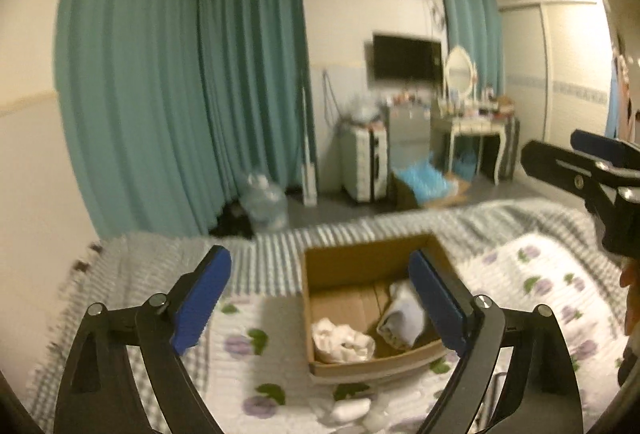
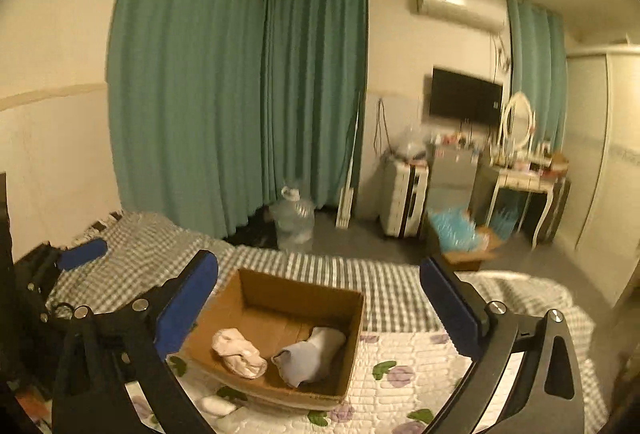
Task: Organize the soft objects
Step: 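Grasp the light blue tissue pack with the left tool while the right tool grasps the white plush toy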
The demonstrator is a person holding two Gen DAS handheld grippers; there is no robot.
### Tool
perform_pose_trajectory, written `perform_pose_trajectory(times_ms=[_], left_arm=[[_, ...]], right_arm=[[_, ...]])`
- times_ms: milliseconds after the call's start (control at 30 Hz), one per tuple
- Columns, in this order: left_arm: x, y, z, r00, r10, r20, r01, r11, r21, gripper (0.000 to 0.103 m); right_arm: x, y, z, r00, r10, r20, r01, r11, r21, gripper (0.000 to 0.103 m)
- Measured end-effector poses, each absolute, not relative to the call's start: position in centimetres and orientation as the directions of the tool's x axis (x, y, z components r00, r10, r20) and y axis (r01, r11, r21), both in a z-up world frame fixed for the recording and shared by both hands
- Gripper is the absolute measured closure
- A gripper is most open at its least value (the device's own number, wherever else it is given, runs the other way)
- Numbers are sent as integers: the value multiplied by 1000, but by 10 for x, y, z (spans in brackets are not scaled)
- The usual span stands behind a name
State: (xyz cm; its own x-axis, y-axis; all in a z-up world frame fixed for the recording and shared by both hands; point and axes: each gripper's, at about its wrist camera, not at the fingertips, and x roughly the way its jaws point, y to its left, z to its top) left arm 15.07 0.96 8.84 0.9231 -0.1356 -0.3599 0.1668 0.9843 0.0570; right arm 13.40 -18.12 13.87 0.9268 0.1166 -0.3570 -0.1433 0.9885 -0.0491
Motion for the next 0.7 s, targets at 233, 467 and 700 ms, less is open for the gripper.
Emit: perform_pose_trajectory(times_ms=[233, 467, 700], left_arm=[[83, 31, 124, 937, -142, -319, 162, 986, 38, 11], [52, 47, 106, 931, -100, -351, 114, 993, 21, 11], [58, 55, 51, 902, -45, -428, 58, 998, 18, 11]], right_arm=[[40, -160, 177, 951, 82, -297, -138, 975, -172, 1], [-5, -145, 148, 922, 123, -368, -208, 958, -200, 1], [11, -130, 67, 849, 172, -499, -309, 929, -206, 1]])
